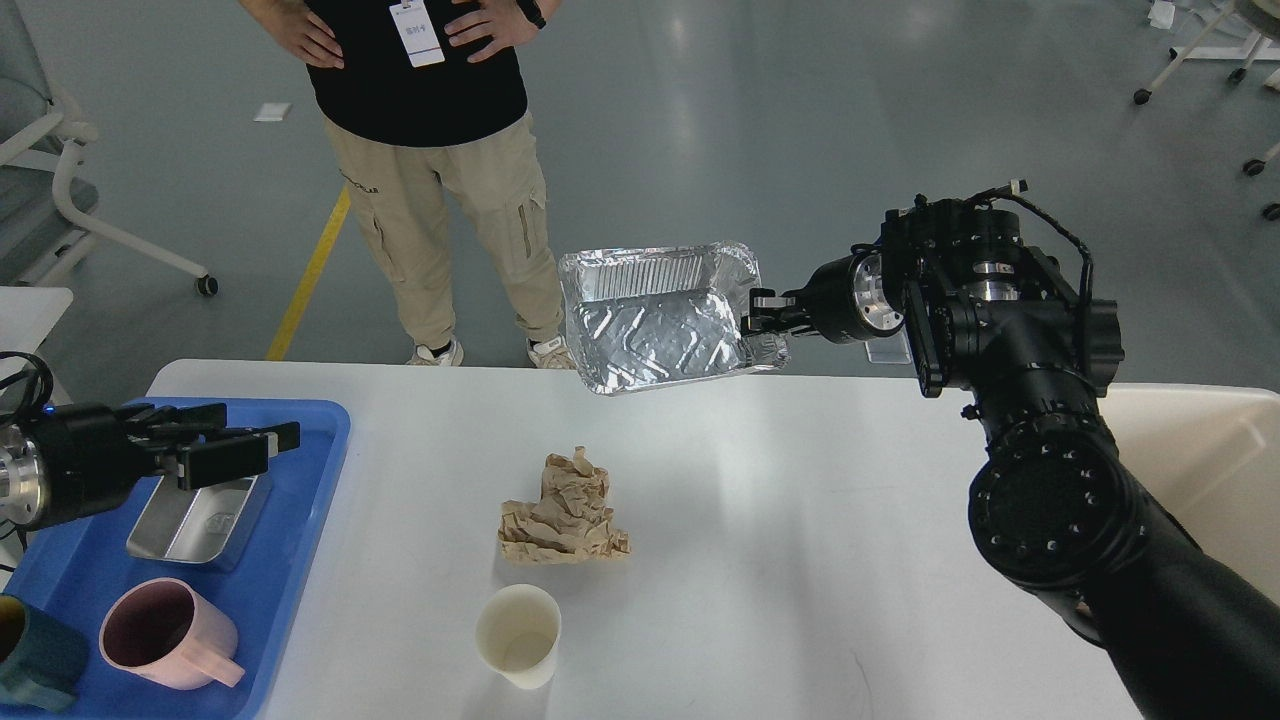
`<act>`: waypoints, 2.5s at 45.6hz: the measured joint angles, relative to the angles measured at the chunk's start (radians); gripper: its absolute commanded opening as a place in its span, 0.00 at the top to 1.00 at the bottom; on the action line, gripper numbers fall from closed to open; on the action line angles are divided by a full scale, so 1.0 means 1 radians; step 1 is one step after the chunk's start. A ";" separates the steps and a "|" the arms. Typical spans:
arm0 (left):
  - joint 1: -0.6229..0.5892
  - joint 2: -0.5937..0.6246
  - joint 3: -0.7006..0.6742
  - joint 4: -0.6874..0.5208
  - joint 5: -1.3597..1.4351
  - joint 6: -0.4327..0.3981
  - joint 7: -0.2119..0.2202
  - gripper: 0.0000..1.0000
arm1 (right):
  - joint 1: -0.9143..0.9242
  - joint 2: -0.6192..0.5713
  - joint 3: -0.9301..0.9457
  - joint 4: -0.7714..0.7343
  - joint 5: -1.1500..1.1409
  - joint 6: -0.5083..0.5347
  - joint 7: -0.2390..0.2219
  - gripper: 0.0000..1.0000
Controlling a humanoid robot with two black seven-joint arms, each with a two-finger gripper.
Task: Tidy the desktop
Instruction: 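Reach the left gripper down to the white paper cup, then grasp the white paper cup with the left gripper and lift it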
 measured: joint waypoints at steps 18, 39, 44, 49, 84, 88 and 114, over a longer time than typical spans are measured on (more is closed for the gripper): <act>-0.032 -0.021 0.021 0.012 0.005 -0.025 -0.030 0.03 | -0.005 -0.003 -0.009 -0.001 0.000 0.000 0.052 1.00; -0.458 -0.239 0.583 0.171 0.180 -0.082 -0.067 0.16 | -0.003 0.003 -0.008 -0.021 0.001 0.000 0.051 1.00; -0.546 -0.286 0.699 0.171 0.224 -0.082 -0.101 0.16 | -0.003 0.003 -0.007 -0.021 0.002 -0.001 0.051 1.00; -0.621 -0.313 0.772 0.171 0.236 -0.085 -0.115 0.16 | -0.003 0.002 -0.007 -0.021 0.003 -0.003 0.050 1.00; -0.781 -0.575 1.086 0.314 0.335 -0.076 -0.160 0.74 | -0.003 0.002 -0.005 -0.021 0.003 -0.010 0.050 1.00; -0.781 -0.591 1.088 0.332 0.335 -0.076 -0.177 0.84 | 0.001 0.002 -0.005 -0.013 0.006 -0.011 0.050 1.00; -0.762 -0.575 1.071 0.337 0.373 -0.075 -0.287 0.99 | 0.021 -0.062 -0.005 0.058 0.019 -0.025 0.049 1.00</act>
